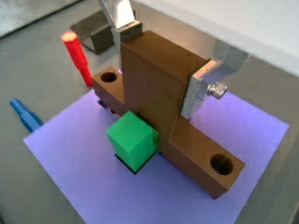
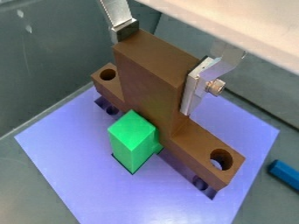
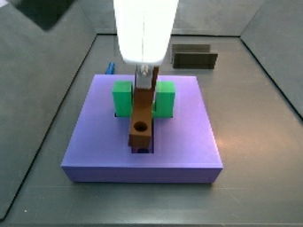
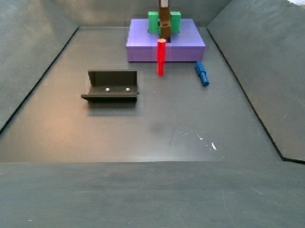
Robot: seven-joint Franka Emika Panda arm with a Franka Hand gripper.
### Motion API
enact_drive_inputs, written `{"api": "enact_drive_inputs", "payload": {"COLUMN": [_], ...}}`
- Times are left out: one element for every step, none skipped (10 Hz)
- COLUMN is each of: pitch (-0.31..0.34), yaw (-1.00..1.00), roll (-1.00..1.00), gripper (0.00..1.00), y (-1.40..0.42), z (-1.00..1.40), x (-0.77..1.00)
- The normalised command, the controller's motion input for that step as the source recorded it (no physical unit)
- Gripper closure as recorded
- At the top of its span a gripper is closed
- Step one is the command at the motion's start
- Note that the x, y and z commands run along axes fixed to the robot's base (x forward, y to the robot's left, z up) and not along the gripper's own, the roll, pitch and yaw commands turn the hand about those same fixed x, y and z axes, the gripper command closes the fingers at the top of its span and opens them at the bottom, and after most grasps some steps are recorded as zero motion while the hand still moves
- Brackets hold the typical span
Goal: Pick up the brown object. Move up. Move to above the board. Insert the brown object.
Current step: Insert the brown object.
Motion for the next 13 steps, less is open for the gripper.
{"api": "enact_drive_inputs", "payload": {"pitch": [-0.014, 0.000, 0.000, 0.000, 0.000, 0.000, 0.019, 0.000, 0.000, -0.053, -0.121, -0.186, -0.127], "yaw": [0.00, 0.00, 0.00, 0.00, 0.00, -0.02, -0.07, 0.00, 0.00, 0.01, 0.00, 0.01, 0.00], "roll": [-0.03, 0.00, 0.02, 0.05, 0.06, 0.05, 0.10, 0.12, 0.12, 0.10, 0.04, 0.00, 0.00], "gripper": [1.00, 1.00, 1.00, 1.00, 1.00, 1.00, 1.00, 1.00, 1.00, 1.00, 1.00, 1.00, 1.00], "y": [0.00, 0.00, 0.00, 0.01, 0.00, 0.00, 0.00, 0.00, 0.04, 0.01, 0.00, 0.00, 0.00], "z": [-0.32, -0.18, -0.15, -0.18, -0.21, -0.24, -0.14, -0.14, -0.17, -0.25, -0.45, -0.61, -0.45], "x": [0.00, 0.04, 0.07, 0.07, 0.12, 0.24, 0.29, 0.19, 0.00, -0.06, -0.16, -0.25, -0.16]}}
